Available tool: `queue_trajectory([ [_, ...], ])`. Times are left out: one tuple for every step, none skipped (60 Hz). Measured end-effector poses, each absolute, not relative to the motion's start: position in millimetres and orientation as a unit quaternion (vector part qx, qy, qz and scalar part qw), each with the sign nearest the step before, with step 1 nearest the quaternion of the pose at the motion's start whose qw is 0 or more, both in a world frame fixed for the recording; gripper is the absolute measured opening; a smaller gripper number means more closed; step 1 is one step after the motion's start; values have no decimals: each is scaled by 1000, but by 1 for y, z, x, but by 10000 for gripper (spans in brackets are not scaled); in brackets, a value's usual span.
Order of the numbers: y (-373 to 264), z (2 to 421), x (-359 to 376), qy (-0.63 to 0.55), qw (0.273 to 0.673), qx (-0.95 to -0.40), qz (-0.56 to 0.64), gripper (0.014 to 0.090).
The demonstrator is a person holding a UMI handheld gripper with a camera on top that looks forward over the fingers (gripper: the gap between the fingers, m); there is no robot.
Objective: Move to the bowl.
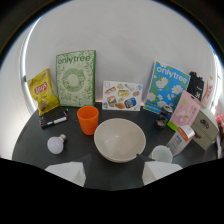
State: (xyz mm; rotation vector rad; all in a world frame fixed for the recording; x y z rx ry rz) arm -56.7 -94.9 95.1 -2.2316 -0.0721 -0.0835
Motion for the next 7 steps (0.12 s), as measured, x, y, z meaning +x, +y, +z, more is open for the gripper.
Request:
queue_trajectory([
  [-95,95,-56,-29,438,-898,-34,860],
  [-95,95,-56,-29,438,-898,-34,860],
  [-95,95,-56,-30,438,-898,-34,859],
  [-96,96,-56,-30,438,-898,-33,860],
  [-96,96,-57,-30,437,-898,-32,858],
  [-96,96,-57,-29,437,-898,-31,860],
  [-96,95,-56,-29,438,-898,-30,861],
])
